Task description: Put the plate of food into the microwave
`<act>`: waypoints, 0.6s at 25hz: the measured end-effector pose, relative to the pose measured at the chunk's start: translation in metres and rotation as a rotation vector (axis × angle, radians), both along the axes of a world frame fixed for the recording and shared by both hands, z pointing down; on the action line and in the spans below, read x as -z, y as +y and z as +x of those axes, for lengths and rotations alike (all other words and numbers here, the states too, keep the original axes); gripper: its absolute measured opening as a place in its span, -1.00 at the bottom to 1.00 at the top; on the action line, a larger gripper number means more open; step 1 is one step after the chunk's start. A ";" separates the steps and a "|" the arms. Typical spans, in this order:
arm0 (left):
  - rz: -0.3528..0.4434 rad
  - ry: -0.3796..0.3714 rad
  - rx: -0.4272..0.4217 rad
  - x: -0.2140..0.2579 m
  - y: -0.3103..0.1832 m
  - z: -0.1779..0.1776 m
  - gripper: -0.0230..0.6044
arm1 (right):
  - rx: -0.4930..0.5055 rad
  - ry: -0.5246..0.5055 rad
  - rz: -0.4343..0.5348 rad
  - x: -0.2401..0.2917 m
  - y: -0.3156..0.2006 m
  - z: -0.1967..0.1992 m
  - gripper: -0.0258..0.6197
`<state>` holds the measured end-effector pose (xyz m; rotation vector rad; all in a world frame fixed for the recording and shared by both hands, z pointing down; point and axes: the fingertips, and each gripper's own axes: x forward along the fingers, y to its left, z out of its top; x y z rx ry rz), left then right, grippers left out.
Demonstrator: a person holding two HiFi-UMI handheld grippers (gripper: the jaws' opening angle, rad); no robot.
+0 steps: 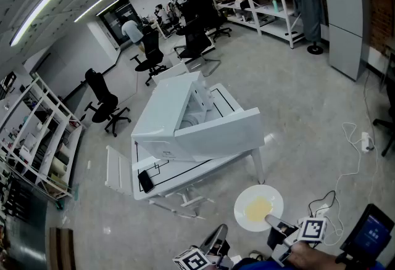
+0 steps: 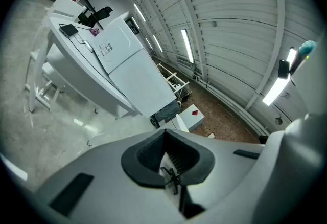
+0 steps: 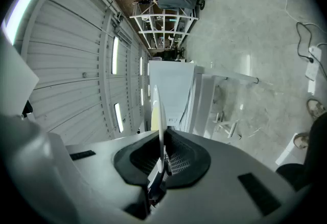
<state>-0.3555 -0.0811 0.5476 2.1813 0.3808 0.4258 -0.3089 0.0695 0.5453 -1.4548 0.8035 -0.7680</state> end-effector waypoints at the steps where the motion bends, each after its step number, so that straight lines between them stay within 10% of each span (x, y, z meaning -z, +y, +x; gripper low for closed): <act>1: -0.008 0.005 0.005 0.003 0.001 0.001 -0.91 | 0.001 0.002 -0.003 -0.001 0.000 0.000 -0.87; 15: -0.024 0.002 0.021 0.013 0.004 0.002 -0.91 | -0.018 0.008 0.027 0.004 0.001 0.003 -0.87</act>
